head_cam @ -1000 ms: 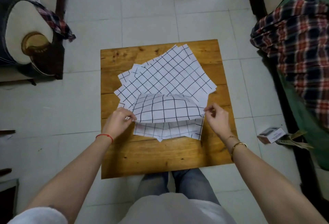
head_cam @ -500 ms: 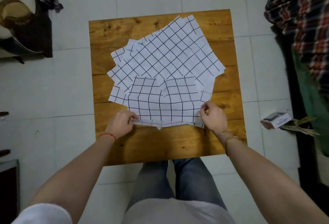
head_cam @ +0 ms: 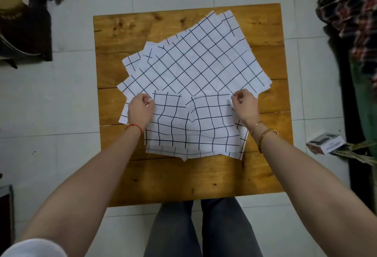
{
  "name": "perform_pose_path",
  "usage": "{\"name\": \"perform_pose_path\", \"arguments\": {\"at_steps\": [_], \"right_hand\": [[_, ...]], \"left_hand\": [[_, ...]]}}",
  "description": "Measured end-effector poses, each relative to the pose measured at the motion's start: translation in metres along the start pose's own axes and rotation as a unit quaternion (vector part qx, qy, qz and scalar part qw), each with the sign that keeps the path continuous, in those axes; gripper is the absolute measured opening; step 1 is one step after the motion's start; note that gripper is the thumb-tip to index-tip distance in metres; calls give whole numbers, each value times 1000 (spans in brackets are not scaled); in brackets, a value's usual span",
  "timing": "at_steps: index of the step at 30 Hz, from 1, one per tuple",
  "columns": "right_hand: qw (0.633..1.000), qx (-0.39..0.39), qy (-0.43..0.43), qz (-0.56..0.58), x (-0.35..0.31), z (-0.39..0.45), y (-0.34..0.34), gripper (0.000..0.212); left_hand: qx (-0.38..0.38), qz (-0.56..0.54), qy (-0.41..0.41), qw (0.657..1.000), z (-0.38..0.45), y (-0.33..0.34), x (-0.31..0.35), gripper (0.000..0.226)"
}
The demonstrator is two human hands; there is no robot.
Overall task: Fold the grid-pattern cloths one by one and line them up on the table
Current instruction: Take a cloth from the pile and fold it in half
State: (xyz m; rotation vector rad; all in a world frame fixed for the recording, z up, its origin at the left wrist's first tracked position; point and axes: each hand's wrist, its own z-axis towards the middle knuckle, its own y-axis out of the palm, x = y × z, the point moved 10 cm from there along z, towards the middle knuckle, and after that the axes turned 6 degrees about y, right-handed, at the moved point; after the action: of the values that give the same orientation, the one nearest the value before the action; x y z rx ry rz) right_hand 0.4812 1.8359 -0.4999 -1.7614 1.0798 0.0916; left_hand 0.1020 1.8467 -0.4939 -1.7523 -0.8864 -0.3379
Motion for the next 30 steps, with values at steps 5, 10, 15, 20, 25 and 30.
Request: {"name": "perform_pose_path", "arguments": {"at_steps": [5, 10, 15, 20, 25, 30], "right_hand": [[1000, -14, -3, 7, -6, 23, 15, 24], [999, -19, 40, 30, 1, 34, 29, 25], [998, -4, 35, 58, 3, 36, 26, 14], [995, 0, 29, 91, 5, 33, 21, 5], [993, -1, 27, 113, 6, 33, 15, 4], [988, 39, 46, 140, 14, 37, 4, 4]], "left_hand": [[-48, 15, -106, 993, 20, 26, -16, 30], [-55, 5, -143, 988, 30, 36, -23, 29], [-37, -41, -135, 989, 32, 38, -22, 33], [-37, -65, -117, 990, 35, 40, -22, 36], [-16, -99, -112, 989, 34, 41, -20, 17], [39, -114, -136, 983, 30, 25, -27, 13]]}}
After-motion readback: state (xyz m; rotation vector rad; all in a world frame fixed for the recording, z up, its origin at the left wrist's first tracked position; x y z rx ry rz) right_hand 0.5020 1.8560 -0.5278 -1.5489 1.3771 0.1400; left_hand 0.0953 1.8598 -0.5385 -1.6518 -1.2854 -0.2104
